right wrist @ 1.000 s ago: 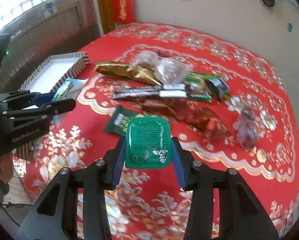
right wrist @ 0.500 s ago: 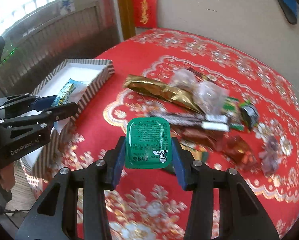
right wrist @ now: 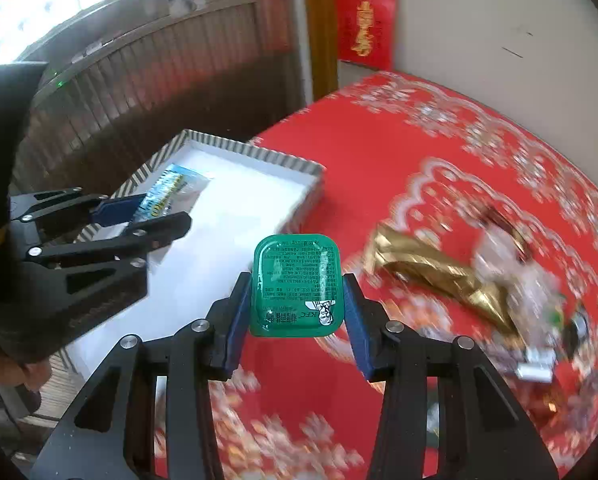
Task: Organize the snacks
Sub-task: 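Carry the blue packet and green cup to the white tray with both tools, then open both tools to release the packet and cup in the tray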
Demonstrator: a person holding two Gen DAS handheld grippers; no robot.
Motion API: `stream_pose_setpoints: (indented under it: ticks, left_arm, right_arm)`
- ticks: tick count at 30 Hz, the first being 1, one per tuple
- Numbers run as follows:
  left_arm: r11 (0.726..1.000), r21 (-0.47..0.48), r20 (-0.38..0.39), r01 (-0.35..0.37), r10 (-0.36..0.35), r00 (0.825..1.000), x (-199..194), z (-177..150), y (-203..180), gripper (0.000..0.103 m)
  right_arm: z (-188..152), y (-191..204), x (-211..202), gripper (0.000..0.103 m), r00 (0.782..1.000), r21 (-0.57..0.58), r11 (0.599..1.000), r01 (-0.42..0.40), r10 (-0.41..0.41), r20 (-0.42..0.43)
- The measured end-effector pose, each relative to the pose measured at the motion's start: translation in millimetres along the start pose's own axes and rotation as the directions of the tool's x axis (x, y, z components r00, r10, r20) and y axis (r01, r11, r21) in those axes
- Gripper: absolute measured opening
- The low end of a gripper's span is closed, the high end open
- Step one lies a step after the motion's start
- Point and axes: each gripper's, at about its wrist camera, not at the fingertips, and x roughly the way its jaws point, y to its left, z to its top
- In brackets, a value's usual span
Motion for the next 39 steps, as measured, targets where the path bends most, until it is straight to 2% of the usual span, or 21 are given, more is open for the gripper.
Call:
stream_pose_setpoints:
  ticks: [10, 15, 19, 21, 23, 24, 25, 26, 31, 33, 35, 39]
  left_arm:
    - [0.993, -0.100, -0.111, -0.059, 0.048, 0.993, 54.4, 27.8, 47.6, 0.033]
    - [0.988, -0.129, -0.159, -0.082, 0.061, 0.985, 74.5, 23.9, 59.4, 0.033]
    - [0.985, -0.147, -0.189, -0.087, 0.058, 0.980, 81.2, 18.4, 64.8, 0.034]
    - [0.984, -0.152, -0.188, -0.089, 0.059, 0.980, 82.2, 18.7, 67.3, 0.041]
    - [0.981, -0.162, -0.189, -0.108, 0.076, 0.979, 83.4, 20.5, 70.9, 0.067]
    - [0.980, -0.171, -0.177, -0.101, 0.070, 0.982, 81.6, 20.8, 72.8, 0.070]
    - [0.979, -0.177, -0.170, -0.098, 0.067, 0.983, 80.5, 20.8, 74.1, 0.076]
    - [0.978, -0.179, -0.173, -0.104, 0.073, 0.982, 77.8, 20.1, 75.0, 0.077]
    - [0.976, -0.179, -0.141, -0.125, 0.101, 0.985, 45.7, 20.4, 77.1, 0.077]
    - [0.980, -0.174, -0.096, -0.096, 0.080, 0.992, 21.4, 23.6, 71.9, 0.081]
    - [0.985, -0.165, -0.030, -0.059, 0.055, 0.998, -4.4, 28.9, 62.5, 0.096]
    - [0.993, -0.114, 0.068, 0.009, -0.001, 0.998, -28.1, 53.9, 27.9, 0.100]
  right_arm:
    - [49.7, 29.8, 73.1, 0.043, 0.997, -0.037, 0.998, -0.046, 0.043, -0.068]
    - [59.3, 34.7, 97.0, 0.043, 0.994, -0.039, 0.997, -0.061, 0.057, -0.097]
    - [59.8, 31.7, 113.8, 0.043, 0.986, 0.002, 0.994, -0.114, 0.113, -0.123]
    - [62.1, 30.3, 114.8, 0.043, 0.988, 0.010, 0.992, -0.126, 0.126, -0.094]
    - [63.0, 26.5, 114.4, 0.044, 0.986, 0.045, 0.989, -0.142, 0.145, -0.079]
    - [63.4, 24.5, 115.5, 0.044, 0.986, 0.057, 0.988, -0.146, 0.150, -0.076]
    - [63.4, 23.3, 112.7, 0.044, 0.986, 0.068, 0.987, -0.146, 0.150, -0.069]
    - [62.4, 23.2, 109.6, 0.044, 0.987, 0.069, 0.987, -0.144, 0.148, -0.062]
    - [46.8, 21.7, 58.7, 0.044, 0.991, 0.027, 0.990, -0.135, 0.135, 0.012]
    - [34.0, 13.9, 25.9, 0.044, 0.989, 0.005, 0.990, -0.141, 0.140, 0.050]
    - [18.6, 0.5, -8.3, 0.044, 0.991, -0.017, 0.995, -0.097, 0.099, 0.090]
    - [-2.7, -50.1, -53.2, 0.044, 0.992, 0.009, 0.999, -0.039, 0.038, 0.122]
